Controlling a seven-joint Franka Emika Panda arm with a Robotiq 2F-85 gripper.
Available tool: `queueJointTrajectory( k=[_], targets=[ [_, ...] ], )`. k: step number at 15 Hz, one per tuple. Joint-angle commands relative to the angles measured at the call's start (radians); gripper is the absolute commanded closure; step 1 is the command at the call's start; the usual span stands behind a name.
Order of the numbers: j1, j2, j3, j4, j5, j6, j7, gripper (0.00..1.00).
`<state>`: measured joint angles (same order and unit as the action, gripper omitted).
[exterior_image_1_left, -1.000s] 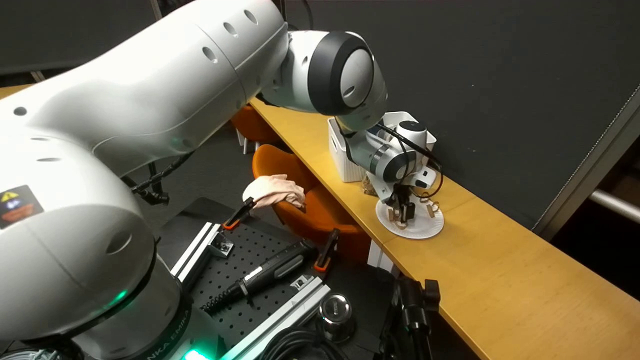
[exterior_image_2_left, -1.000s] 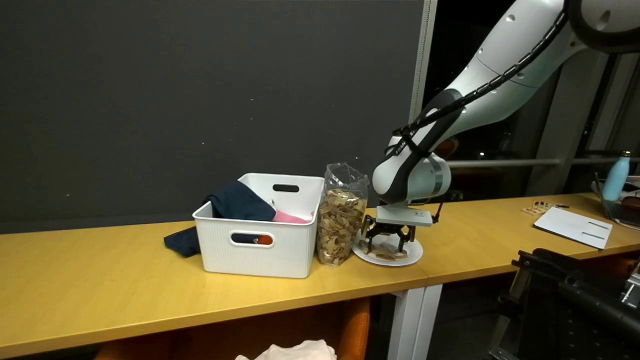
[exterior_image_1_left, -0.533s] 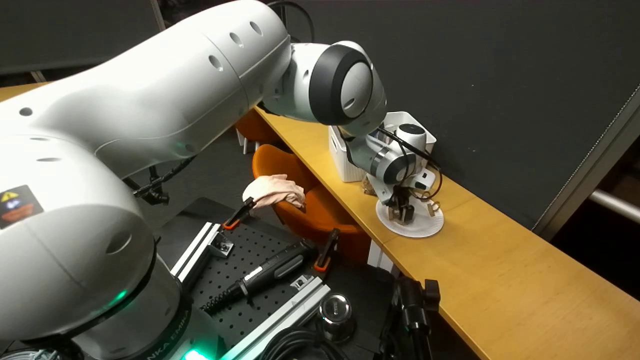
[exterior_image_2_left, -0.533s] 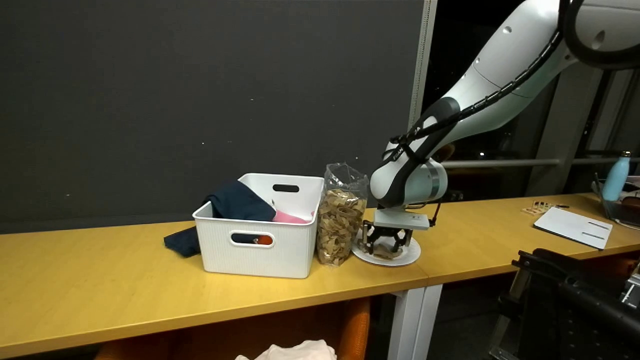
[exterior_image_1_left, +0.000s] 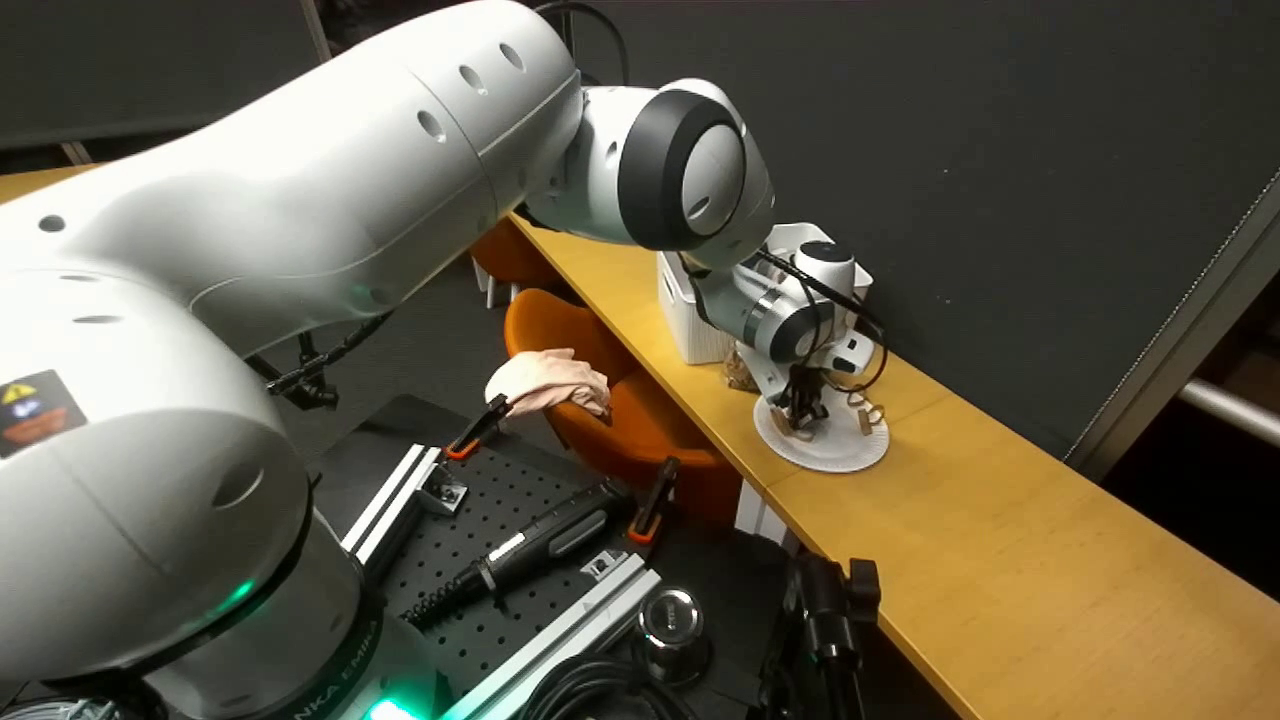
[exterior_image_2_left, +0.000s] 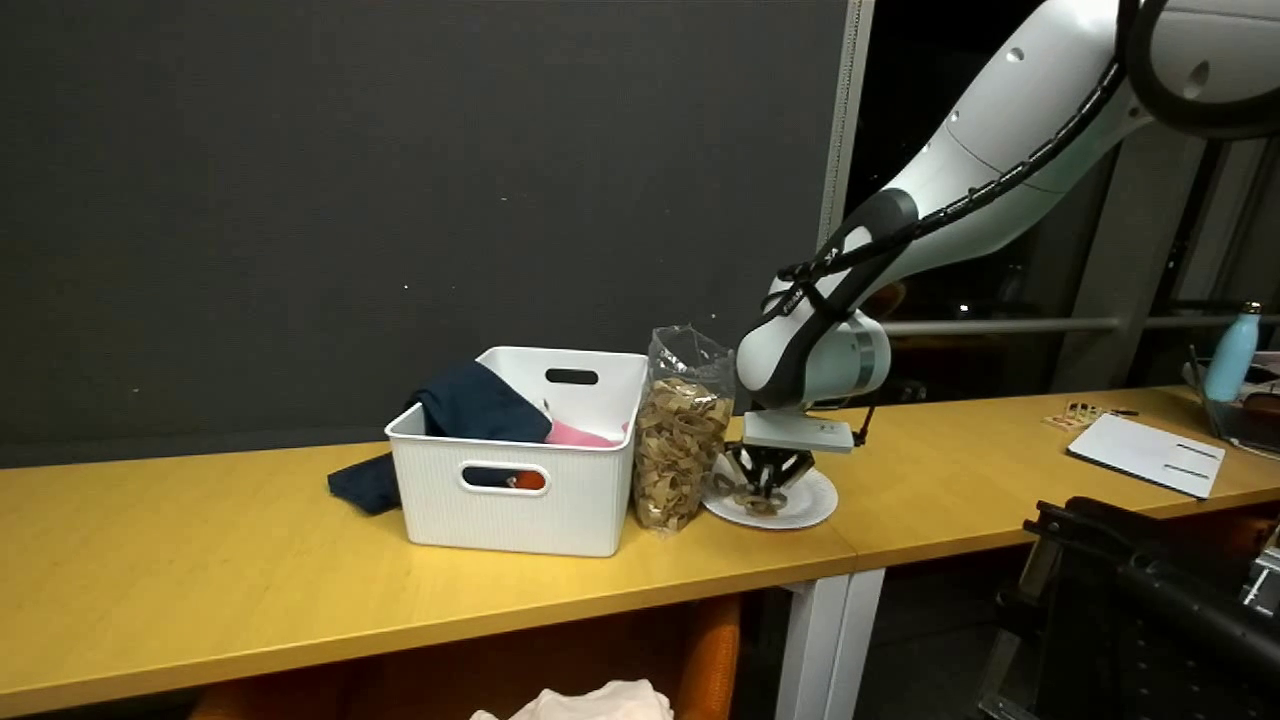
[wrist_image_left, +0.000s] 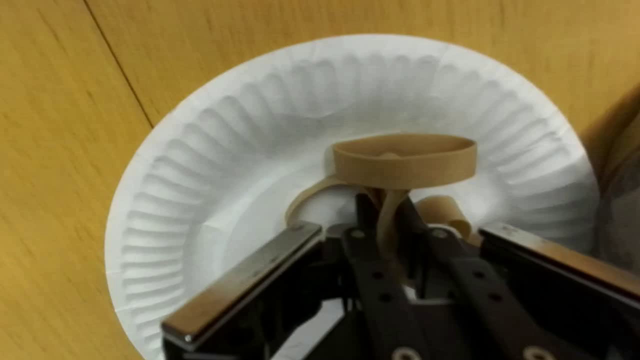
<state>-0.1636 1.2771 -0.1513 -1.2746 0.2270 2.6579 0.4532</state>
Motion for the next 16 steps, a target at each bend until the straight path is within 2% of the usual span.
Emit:
queueJointTrajectory(
  k=[1,8,16],
  targets=[
    [-0.003,0.006,0.004,0.018,0.013,-0.037,0.000,1.00],
    [-0.006,-0.115,0.017,-0.103,0.008,-0.022,-0.022,0.99],
    [0.047,-0.310,-0.062,-0.188,-0.027,-0.092,-0.003,0.99]
  ],
)
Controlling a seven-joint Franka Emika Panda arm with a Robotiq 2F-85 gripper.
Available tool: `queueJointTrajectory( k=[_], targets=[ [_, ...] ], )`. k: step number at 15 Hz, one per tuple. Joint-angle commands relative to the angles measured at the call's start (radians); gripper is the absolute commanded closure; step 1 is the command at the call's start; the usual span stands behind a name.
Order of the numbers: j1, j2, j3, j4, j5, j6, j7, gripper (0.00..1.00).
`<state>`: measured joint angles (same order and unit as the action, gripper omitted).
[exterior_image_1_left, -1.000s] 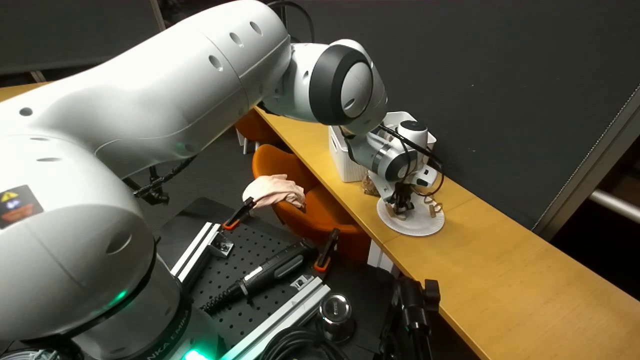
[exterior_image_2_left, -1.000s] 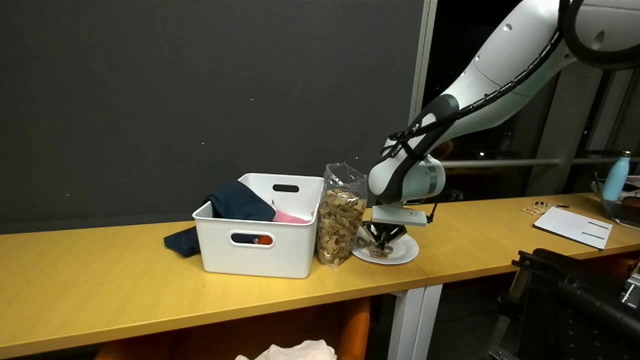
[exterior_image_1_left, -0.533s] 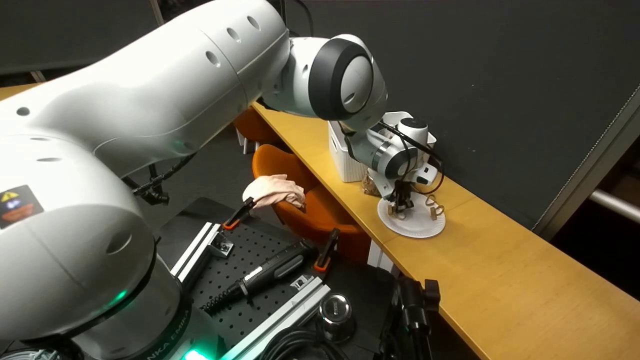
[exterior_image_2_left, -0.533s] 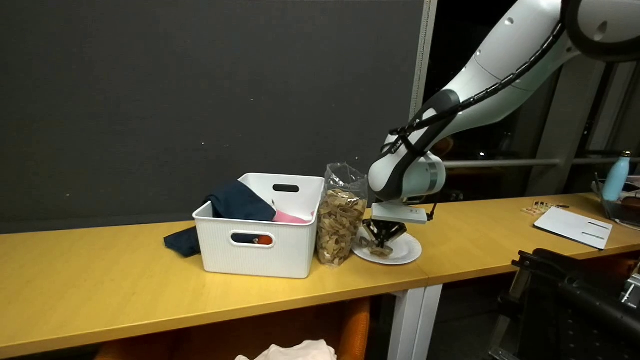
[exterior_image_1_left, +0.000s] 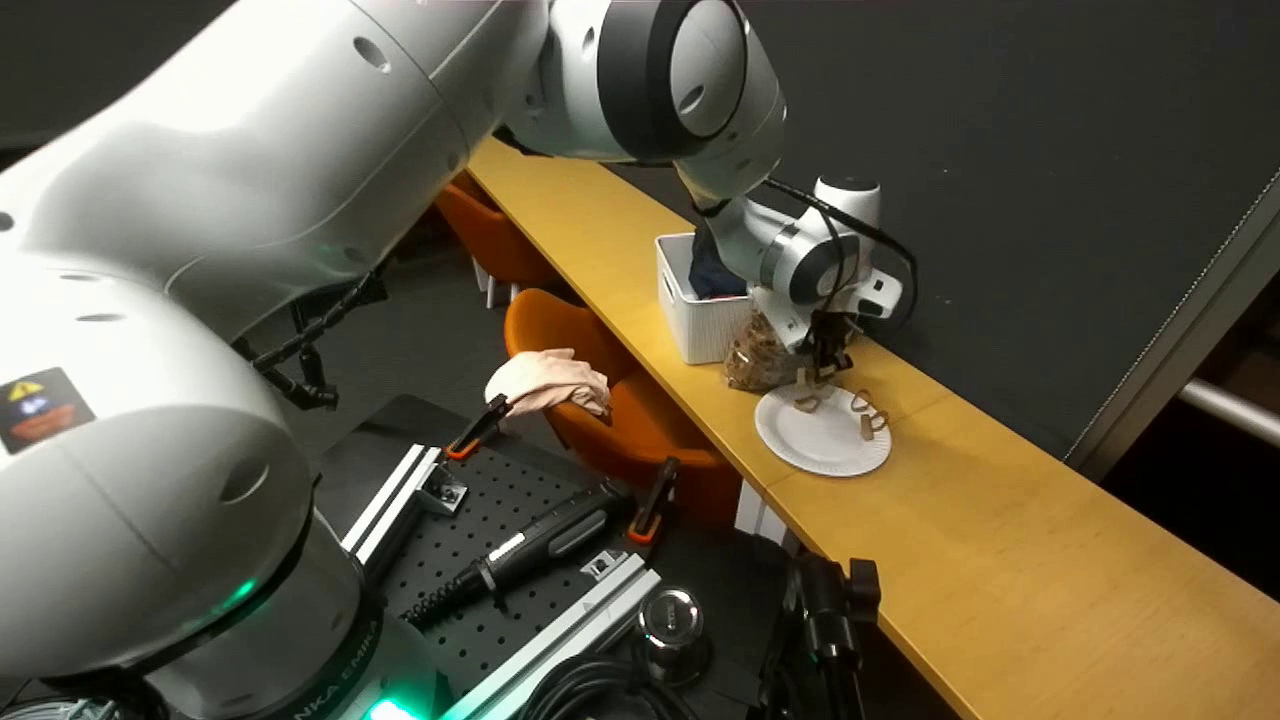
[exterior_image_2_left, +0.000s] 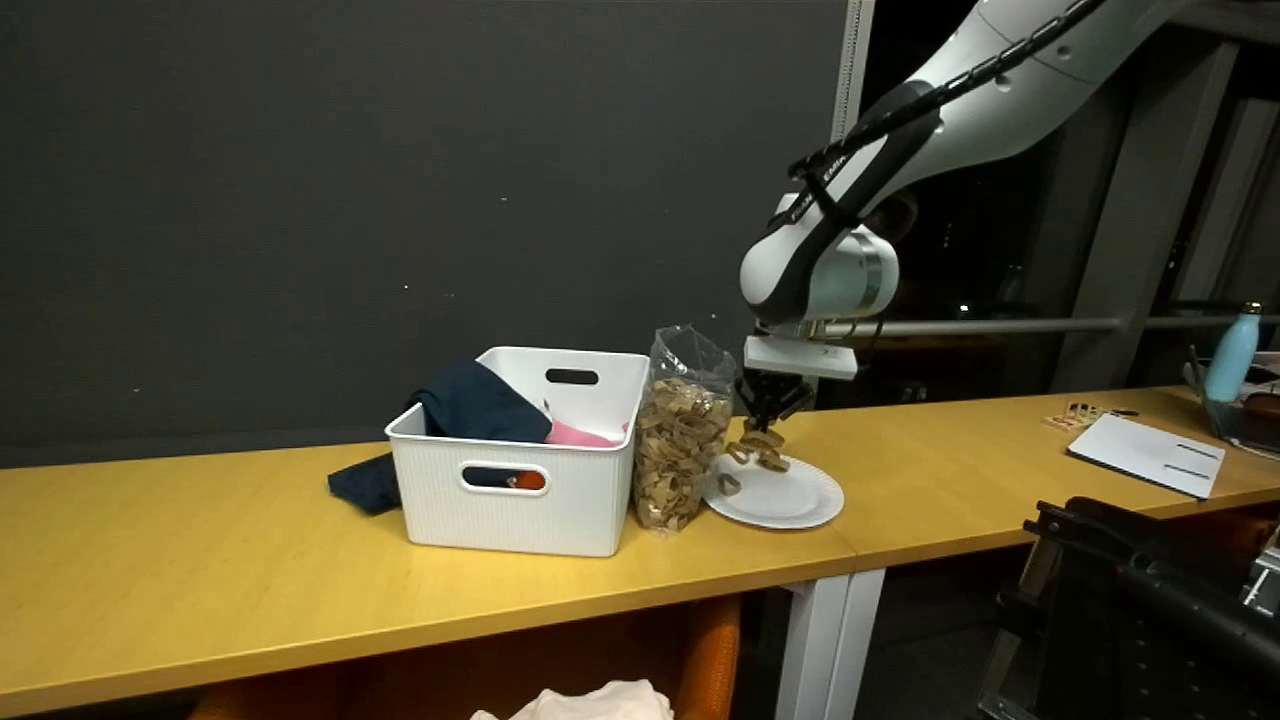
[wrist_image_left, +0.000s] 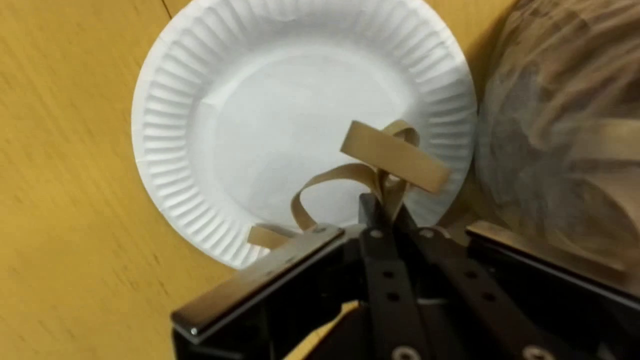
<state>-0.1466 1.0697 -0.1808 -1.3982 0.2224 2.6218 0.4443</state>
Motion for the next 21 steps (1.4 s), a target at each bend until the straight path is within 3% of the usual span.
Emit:
queueJointTrajectory(
  k=[1,10,20,21],
  targets=[
    [0.037,-0.124,-0.040,-0.067,-0.029,-0.060,0.008,0.99],
    [0.110,-0.263,-0.041,-0.067,-0.098,-0.040,-0.004,0.99],
    [0.176,-0.265,-0.007,-0.086,-0.131,-0.013,-0.020,0.99],
    [0.177,-0.265,-0.007,-0.088,-0.130,-0.013,-0.019,0.91]
  ],
)
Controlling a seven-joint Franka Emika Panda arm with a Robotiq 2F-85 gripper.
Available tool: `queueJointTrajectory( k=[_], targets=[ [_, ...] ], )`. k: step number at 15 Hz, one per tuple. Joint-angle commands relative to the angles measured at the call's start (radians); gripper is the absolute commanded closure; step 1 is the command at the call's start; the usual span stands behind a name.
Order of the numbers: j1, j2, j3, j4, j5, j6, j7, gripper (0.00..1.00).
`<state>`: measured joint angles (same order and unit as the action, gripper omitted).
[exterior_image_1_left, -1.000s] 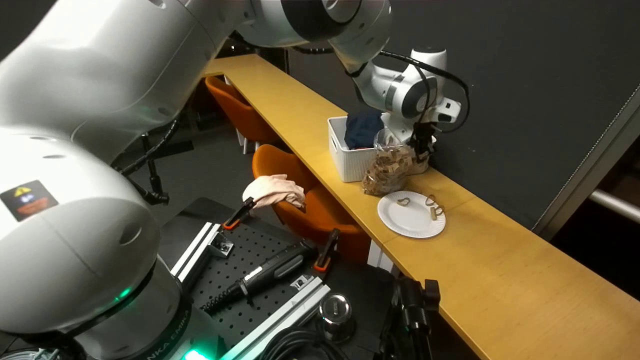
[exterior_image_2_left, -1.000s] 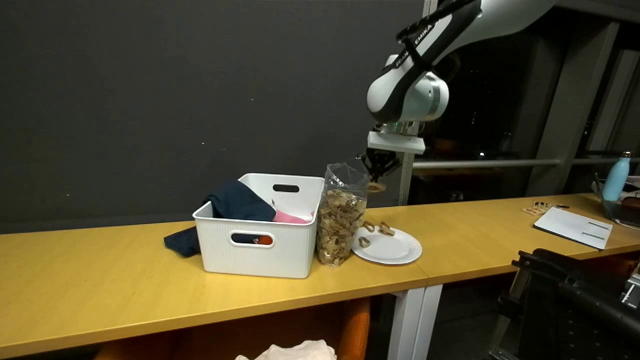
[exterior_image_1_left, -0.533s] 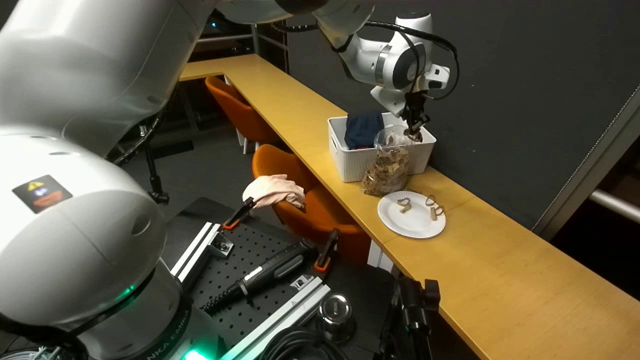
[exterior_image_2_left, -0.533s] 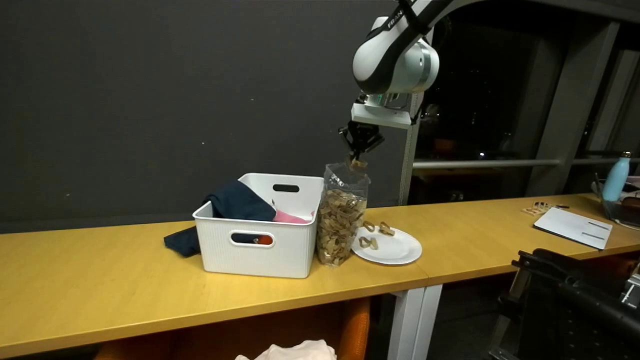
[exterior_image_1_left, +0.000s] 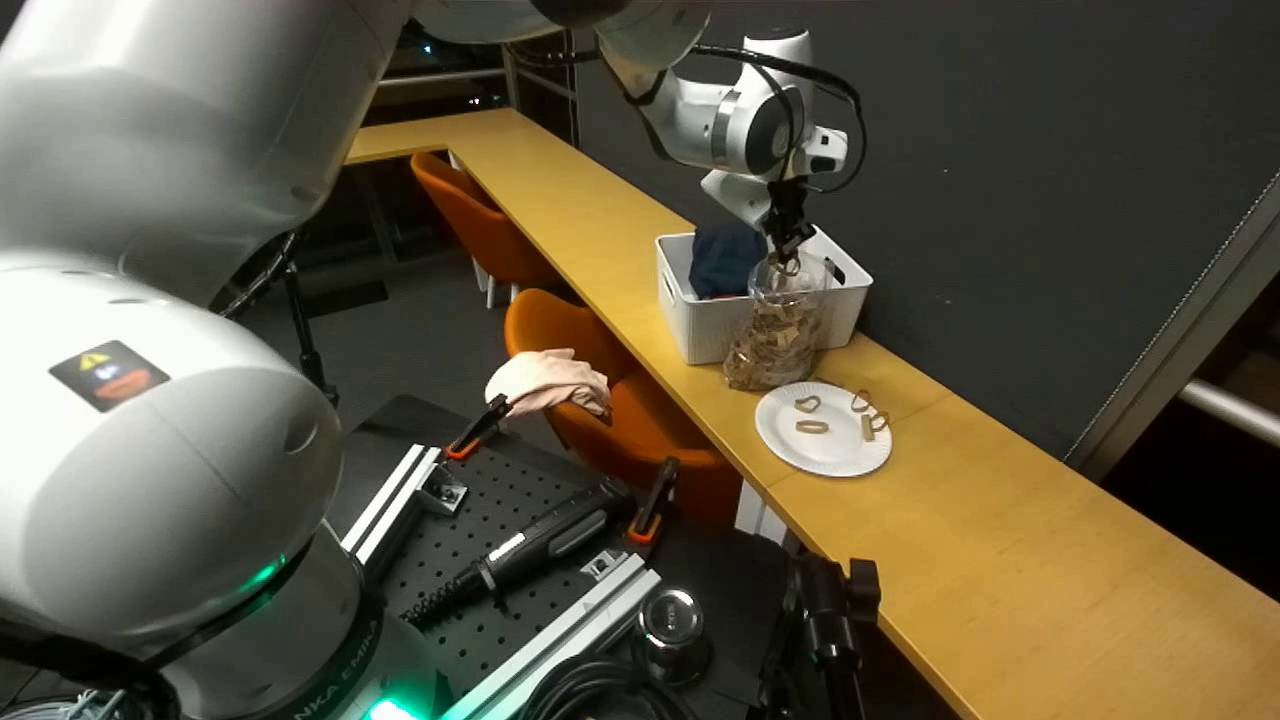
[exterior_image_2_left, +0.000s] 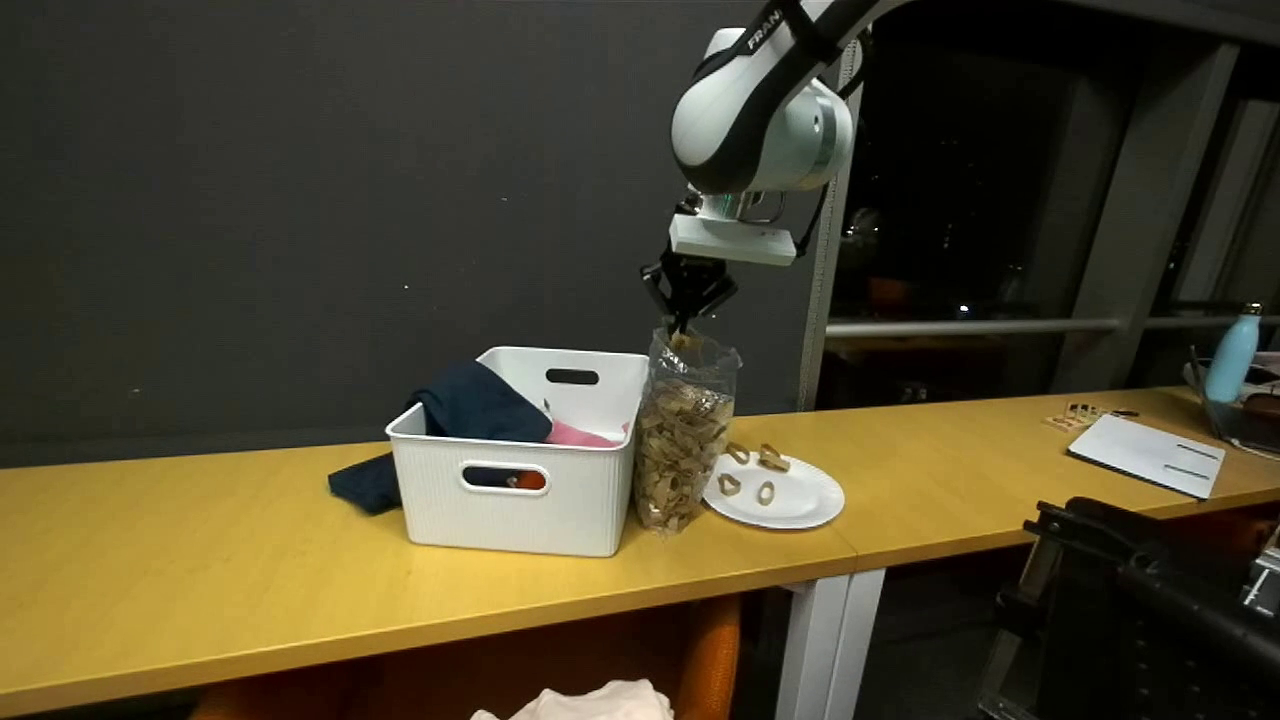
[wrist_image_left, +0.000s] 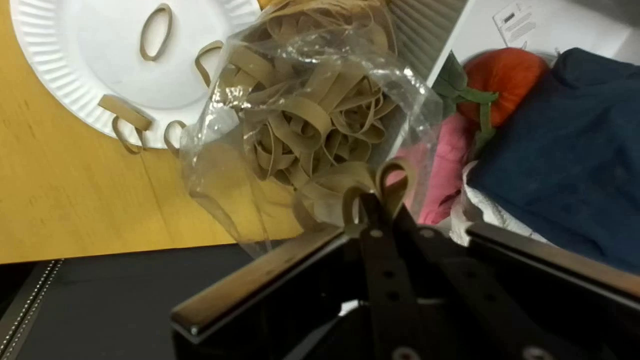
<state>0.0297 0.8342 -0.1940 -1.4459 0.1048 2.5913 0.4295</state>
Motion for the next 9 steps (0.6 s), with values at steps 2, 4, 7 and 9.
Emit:
queueJointTrajectory(
  k=[2,4,7,9],
  targets=[
    [0.002,-0.028,0.001,-0.043,-0.014,0.019,0.000,0.67],
    [0.001,-0.029,-0.002,-0.044,-0.015,0.019,0.001,0.57],
    [0.004,-0.038,-0.011,-0.052,-0.018,0.015,0.006,0.37],
    [0.005,-0.042,-0.016,-0.056,-0.021,0.014,0.007,0.22]
  ],
)
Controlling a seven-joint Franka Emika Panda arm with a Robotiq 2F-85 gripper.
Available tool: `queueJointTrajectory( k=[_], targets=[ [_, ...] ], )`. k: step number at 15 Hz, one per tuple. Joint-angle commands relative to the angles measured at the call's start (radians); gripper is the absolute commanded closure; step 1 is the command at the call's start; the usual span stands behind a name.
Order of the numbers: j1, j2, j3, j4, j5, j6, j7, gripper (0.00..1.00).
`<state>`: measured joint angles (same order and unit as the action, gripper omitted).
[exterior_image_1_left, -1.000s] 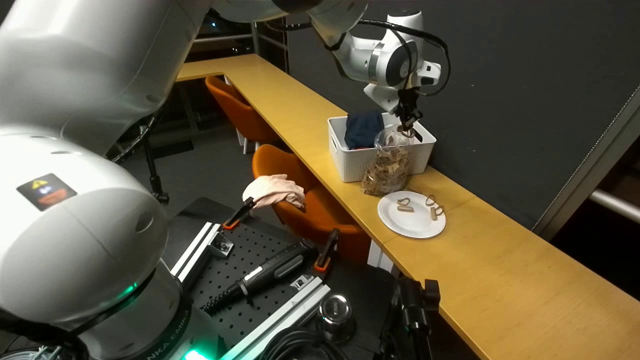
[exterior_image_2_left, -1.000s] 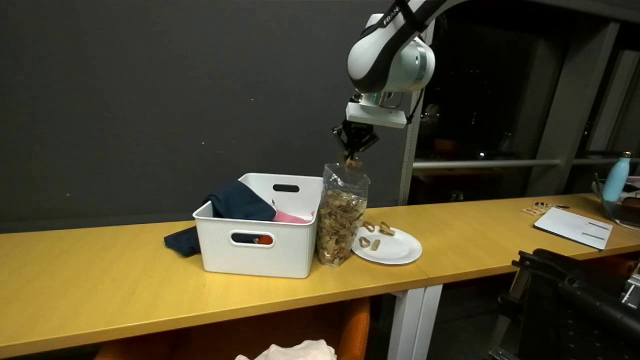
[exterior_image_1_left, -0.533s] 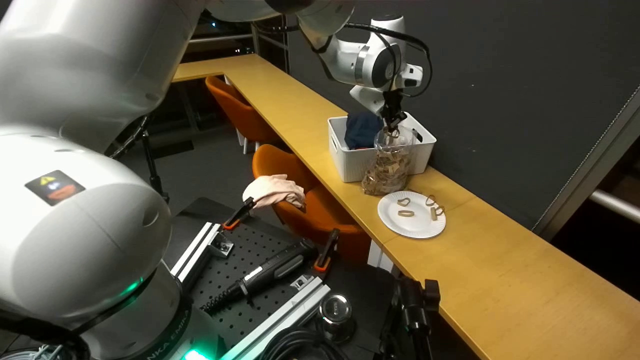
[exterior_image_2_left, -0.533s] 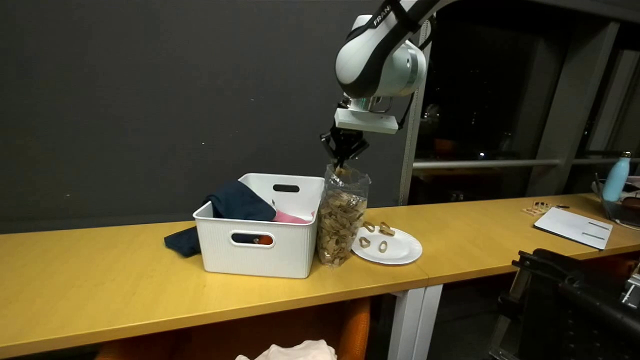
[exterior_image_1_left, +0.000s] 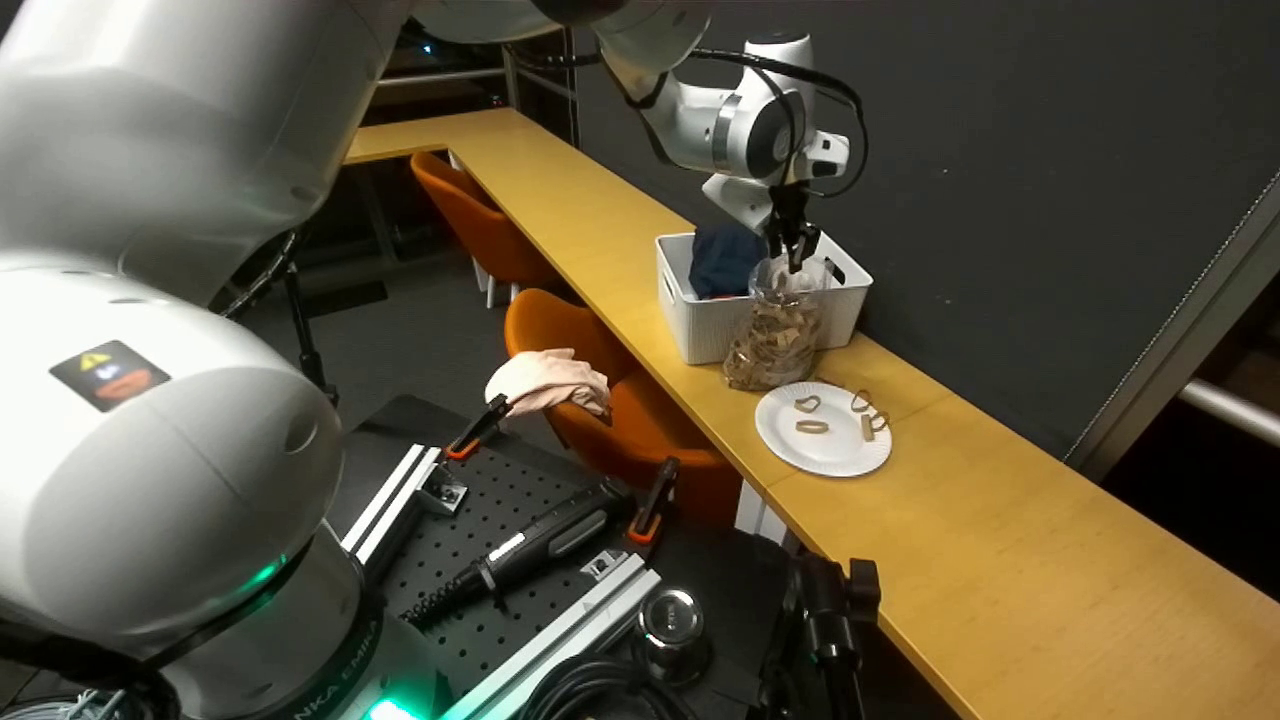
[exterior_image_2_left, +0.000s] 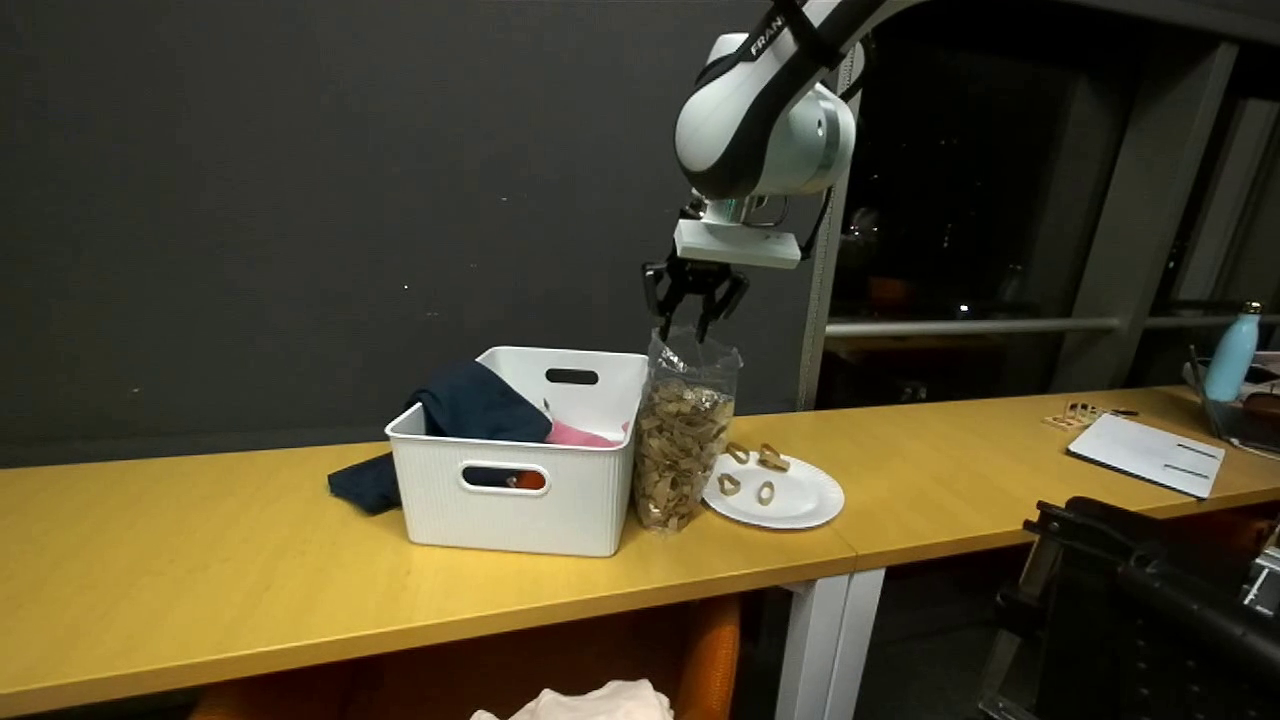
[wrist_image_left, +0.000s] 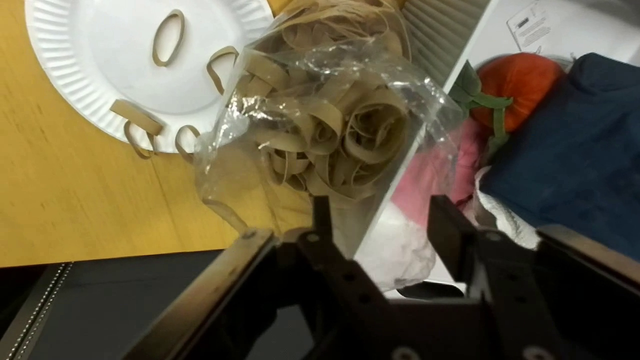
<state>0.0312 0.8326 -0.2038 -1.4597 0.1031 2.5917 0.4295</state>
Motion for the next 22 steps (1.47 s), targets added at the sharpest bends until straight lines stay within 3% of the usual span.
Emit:
queueJointTrajectory(
  k=[1,2,4,10,13,18,22],
  targets=[
    [0.002,-0.042,-0.009,-0.042,-0.020,0.013,0.008,0.16],
    [0.002,-0.042,-0.012,-0.042,-0.020,0.013,0.009,0.07],
    [0.006,-0.057,-0.028,-0.054,-0.028,0.011,0.018,0.00],
    [0.001,-0.151,-0.129,-0.194,-0.109,0.015,0.024,0.00],
    [-0.003,-0.151,-0.188,-0.277,-0.154,0.077,0.046,0.00],
    [0.004,0.021,-0.293,-0.291,-0.165,0.354,0.107,0.00],
    [-0.025,0.172,-0.244,-0.211,-0.075,0.484,0.050,0.00]
  ],
)
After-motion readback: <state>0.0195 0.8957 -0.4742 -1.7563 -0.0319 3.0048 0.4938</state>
